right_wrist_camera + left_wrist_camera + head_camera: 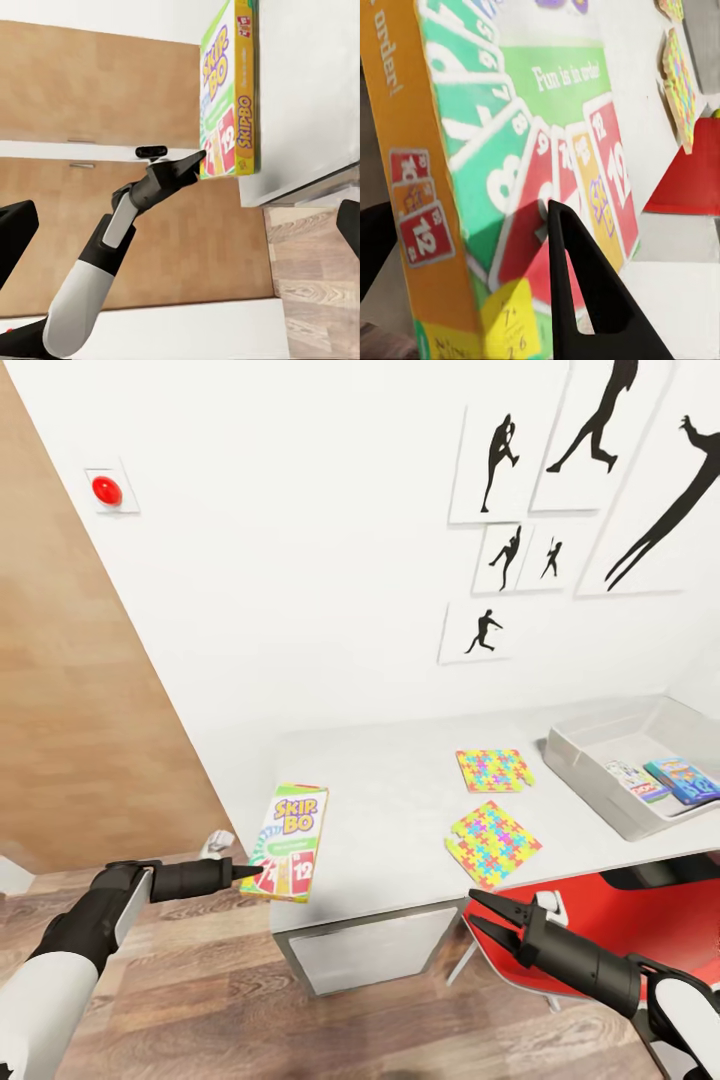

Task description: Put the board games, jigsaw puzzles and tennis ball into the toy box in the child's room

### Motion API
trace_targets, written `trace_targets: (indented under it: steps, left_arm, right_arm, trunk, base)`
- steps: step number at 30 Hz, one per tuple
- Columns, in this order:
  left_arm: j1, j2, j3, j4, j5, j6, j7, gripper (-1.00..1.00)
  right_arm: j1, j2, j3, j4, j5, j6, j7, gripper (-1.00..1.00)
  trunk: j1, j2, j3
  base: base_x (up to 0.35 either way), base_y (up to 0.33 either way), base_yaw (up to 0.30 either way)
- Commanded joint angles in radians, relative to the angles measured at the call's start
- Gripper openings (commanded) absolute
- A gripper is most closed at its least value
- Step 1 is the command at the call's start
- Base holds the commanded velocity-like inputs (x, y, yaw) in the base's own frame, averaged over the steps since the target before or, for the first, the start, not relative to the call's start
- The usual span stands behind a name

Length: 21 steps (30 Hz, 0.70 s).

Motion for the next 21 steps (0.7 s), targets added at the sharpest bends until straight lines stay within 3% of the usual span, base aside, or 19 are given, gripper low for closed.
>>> trace_targets:
  steps: [1, 6, 15, 17, 18, 21]
  left_arm:
    - [-0.001, 0.001, 0.0, 0.0, -0.001, 0.005, -0.022, -1.0]
    - [-0.001, 0.005, -0.001, 0.0, -0.004, 0.007, -0.106, -1.0]
    - [-0.001, 0.008, 0.0, 0.0, -0.002, 0.009, -0.132, -1.0]
    - [-0.001, 0.009, 0.002, 0.0, -0.002, 0.014, -0.134, -1.0]
    - [-0.001, 0.01, 0.003, 0.0, -0.002, 0.018, -0.139, -1.0]
    - [-0.001, 0.01, 0.003, 0.0, -0.003, 0.019, -0.176, -1.0]
  right_arm:
    - [-0.001, 0.001, -0.001, 0.0, 0.022, 0.002, 0.005, 1.0]
    - [-0.001, 0.002, -0.001, 0.001, 0.058, -0.009, 0.005, 1.0]
    - [0.0, -0.007, -0.025, 0.002, 0.063, -0.012, 0.006, 1.0]
    - [0.007, -0.008, -0.046, 0.002, 0.063, -0.012, 0.007, 1.0]
    - [0.038, -0.007, -0.096, 0.002, 0.063, -0.011, 0.013, 1.0]
    - [0.066, -0.007, -0.155, 0.002, 0.065, -0.011, 0.049, 1.0]
  trunk:
    - [-0.004, 0.006, 0.002]
    - [-0.023, 0.041, 0.018]
    - [-0.057, 0.104, 0.046]
    - [-0.065, 0.118, 0.052]
    - [-0.069, 0.125, 0.055]
    - [-0.08, 0.146, 0.065]
  base:
    - [0.0, 0.0, 0.0]
    - [0.0, 0.0, 0.0]
    - [0.0, 0.0, 0.0]
    - [0.0, 0.0, 0.0]
    - [0.0, 0.0, 0.0]
    - [0.0, 0.0, 0.0]
